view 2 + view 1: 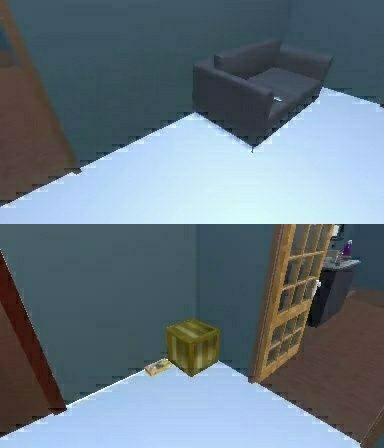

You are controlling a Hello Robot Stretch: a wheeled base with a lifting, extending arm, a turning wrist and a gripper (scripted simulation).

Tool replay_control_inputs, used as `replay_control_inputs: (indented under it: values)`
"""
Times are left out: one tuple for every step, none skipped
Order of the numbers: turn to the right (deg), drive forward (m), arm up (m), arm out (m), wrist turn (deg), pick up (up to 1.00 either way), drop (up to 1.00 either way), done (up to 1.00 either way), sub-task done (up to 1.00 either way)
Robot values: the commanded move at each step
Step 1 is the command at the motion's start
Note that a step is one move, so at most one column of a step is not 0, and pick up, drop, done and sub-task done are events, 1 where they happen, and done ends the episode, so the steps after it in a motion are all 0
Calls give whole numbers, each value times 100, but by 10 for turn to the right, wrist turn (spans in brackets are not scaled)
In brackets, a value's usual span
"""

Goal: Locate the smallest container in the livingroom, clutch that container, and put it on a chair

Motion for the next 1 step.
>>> replay_control_inputs:
  values:
    - [90,0,0,0,0,0,0,0,0]
